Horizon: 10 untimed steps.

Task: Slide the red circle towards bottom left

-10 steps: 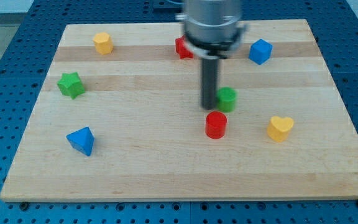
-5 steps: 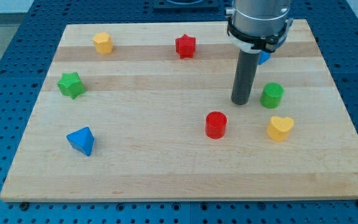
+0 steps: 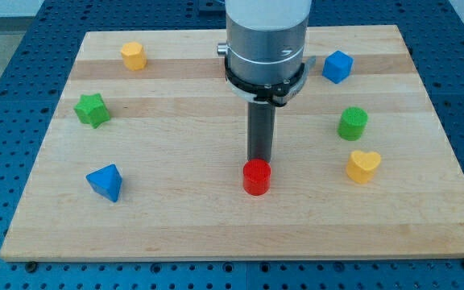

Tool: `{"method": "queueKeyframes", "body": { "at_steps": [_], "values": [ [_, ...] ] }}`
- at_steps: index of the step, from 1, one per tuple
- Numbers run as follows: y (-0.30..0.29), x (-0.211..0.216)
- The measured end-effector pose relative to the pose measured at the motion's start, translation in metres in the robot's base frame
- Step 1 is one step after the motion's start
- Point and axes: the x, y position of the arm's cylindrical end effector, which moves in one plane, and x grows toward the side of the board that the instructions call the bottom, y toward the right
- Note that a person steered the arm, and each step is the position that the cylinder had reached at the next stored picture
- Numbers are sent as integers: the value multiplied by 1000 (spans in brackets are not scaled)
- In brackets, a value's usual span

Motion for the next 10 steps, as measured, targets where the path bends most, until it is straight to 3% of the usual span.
{"method": "queueKeyframes", "body": {
  "at_steps": [1, 2, 5, 7, 9, 10],
  "values": [
    [40, 2],
    [34, 31],
    [-79, 22],
    [-81, 22],
    [-128, 59],
    [-118, 59]
  ]
}}
